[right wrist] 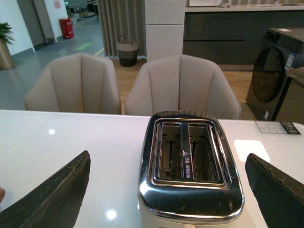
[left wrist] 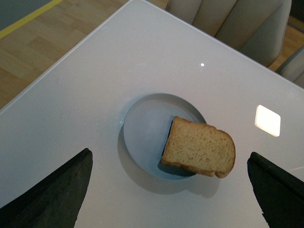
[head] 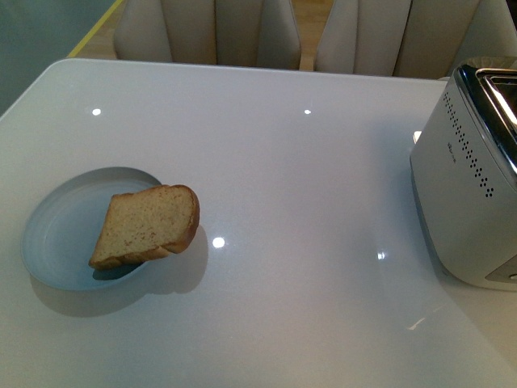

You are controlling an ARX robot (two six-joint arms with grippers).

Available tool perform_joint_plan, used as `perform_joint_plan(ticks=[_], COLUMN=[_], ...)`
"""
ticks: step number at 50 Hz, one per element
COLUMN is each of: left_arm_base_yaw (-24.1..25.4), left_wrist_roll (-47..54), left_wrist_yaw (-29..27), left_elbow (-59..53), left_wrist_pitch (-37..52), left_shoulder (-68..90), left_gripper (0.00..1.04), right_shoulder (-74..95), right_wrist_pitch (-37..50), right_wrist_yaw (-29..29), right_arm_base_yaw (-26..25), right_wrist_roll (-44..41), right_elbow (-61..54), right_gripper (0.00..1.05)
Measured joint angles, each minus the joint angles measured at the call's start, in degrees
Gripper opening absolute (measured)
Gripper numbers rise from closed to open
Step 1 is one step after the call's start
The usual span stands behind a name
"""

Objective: Left arm holds plate, right arm toasts bread

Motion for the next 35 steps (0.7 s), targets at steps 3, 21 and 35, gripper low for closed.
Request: perform_joint_plan(ticks=[3,21,35], left_arm_base_yaw=[1.60,6.47,6.45], left_wrist_roll=[0.00,-0.81,-1.68], left_wrist_yaw=[1.64,5.95,4.98], left_elbow=[0.68,6.78,7.65], left_wrist_pitch=[5.07,31.78,43.21], left_shoulder=[5.49,43.36,63.30], left_gripper=[0.97,0.97,0.97], right_shoulder=[0.00,0.00,-0.02], right_wrist_pitch=[0.00,0.00,0.00], right_wrist_yaw=[0.00,0.00,0.00], right_arm_base_yaw=[0.00,0.00,0.00], right_wrist_roll=[0.00,0.00,0.00], right_elbow=[0.00,0.00,0.00], right_gripper=[0.96,0.96,0.96])
